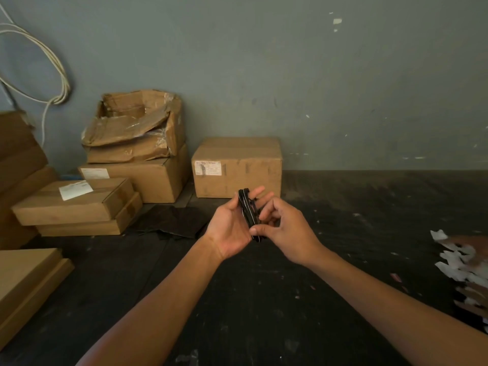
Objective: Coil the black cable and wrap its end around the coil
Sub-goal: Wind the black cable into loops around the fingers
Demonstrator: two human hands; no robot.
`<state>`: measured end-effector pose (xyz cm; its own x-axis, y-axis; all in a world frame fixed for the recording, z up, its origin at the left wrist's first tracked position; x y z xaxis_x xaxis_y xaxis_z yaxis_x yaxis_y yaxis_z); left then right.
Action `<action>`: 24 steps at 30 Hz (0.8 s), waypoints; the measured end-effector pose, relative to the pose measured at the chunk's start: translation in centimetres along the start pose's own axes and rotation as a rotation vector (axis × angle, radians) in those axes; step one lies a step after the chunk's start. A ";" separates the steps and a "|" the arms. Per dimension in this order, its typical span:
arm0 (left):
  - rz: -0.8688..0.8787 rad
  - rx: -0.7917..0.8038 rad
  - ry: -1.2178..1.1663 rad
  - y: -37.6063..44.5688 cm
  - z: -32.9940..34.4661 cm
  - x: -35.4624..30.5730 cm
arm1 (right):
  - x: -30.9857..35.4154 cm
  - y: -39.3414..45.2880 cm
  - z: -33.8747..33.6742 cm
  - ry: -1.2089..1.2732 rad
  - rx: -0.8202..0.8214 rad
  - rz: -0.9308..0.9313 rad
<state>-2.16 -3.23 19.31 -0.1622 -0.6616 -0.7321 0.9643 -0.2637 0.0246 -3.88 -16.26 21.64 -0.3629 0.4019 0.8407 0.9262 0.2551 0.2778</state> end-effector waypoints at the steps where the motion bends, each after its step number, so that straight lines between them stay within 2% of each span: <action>1: -0.025 -0.021 0.023 -0.1 -0.1 0.3 | 0.0 0.0 0.0 0.007 0.023 0.005; 7: -0.109 -0.189 0.193 0.1 -0.6 1.3 | -0.6 0.1 -0.1 0.049 0.085 0.100; 14: -0.049 -0.291 0.431 0.1 -0.5 1.1 | -2.8 0.4 0.0 0.323 0.046 0.328; 17: -0.017 -0.269 0.552 -0.1 -0.3 1.4 | -3.4 0.6 -0.1 0.469 0.022 0.419; 20: -0.017 -0.245 0.561 -0.1 0.2 1.6 | -3.9 0.7 0.1 0.496 0.026 0.451; 24: -0.051 -0.258 0.441 0.0 0.5 1.3 | -4.1 0.8 0.6 0.464 0.066 0.460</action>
<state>-2.46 -4.45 18.71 -0.1600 -0.2791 -0.9468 0.9868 -0.0688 -0.1465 -1.72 -17.21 18.10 0.1641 0.0656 0.9843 0.9626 0.2073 -0.1743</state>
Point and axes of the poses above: each hand's wrist, its own y-axis towards the middle knuckle, its own z-axis out of the palm, x = y × z, the point moved 4 cm from there along y, towards the middle knuckle, and after that the axes turned 8 degrees about z, right-handed, at the moved point
